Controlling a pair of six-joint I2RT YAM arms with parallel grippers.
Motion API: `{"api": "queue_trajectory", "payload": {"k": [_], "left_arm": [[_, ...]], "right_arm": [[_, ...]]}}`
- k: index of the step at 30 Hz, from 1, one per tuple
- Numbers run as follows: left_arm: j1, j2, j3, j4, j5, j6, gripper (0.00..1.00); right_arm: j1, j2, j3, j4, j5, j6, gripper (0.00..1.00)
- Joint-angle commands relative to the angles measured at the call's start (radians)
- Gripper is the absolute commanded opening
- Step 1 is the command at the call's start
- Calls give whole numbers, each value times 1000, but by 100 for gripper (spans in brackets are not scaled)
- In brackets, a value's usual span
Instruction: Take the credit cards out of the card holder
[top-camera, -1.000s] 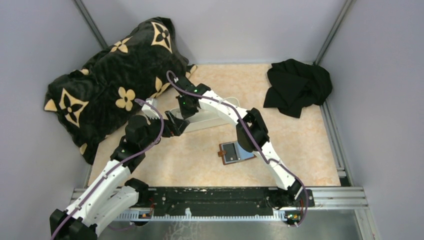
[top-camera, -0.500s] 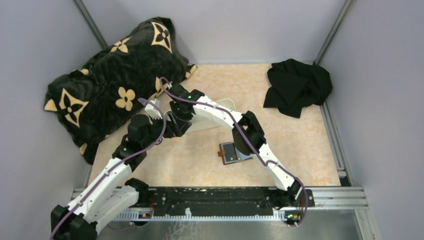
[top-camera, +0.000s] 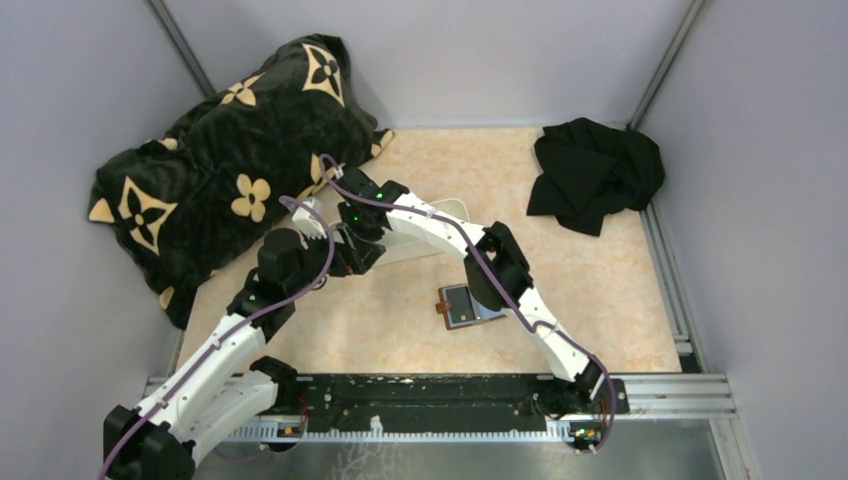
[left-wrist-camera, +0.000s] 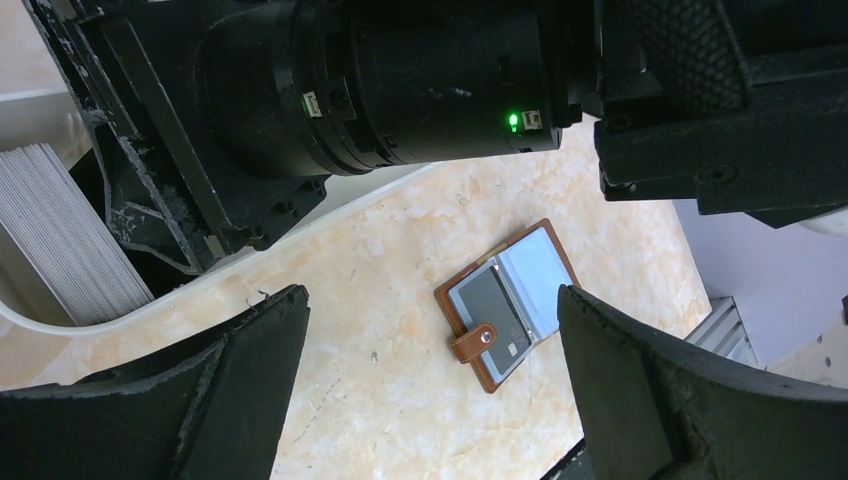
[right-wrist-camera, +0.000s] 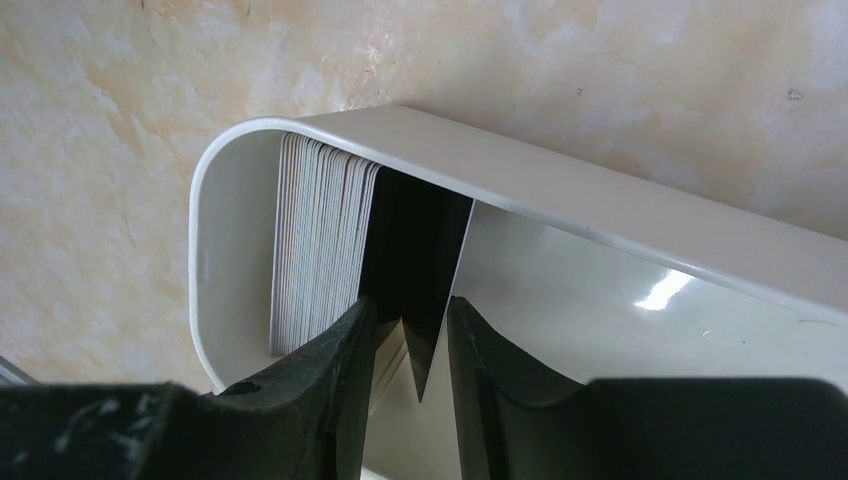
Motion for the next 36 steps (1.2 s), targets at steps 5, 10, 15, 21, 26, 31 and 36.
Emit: {"api": "queue_trajectory", "payload": {"k": [5, 10, 15, 21, 26, 31, 36], "left_arm": [[-4, 2, -18, 45, 27, -12, 100], [-4, 10, -21, 56, 39, -16, 100], [-5, 13, -21, 55, 41, -16, 100], [-4, 9, -17, 44, 33, -8, 100], [-5, 12, -12, 48, 34, -2, 100], [-5, 18, 2, 49, 29, 10, 100], [-4, 27, 4, 85, 61, 26, 98]], "right_arm": [[21, -127, -36, 78, 8, 13, 33], [23, -176, -88, 116, 18, 21, 32], [22, -157, -93, 133, -23, 24, 32], [21, -162, -110, 147, -16, 25, 32], [-32, -248, -197, 166, 2, 23, 32], [-120, -493, -513, 344, 32, 41, 37], [-184, -759, -845, 466, 148, 40, 44]]}}
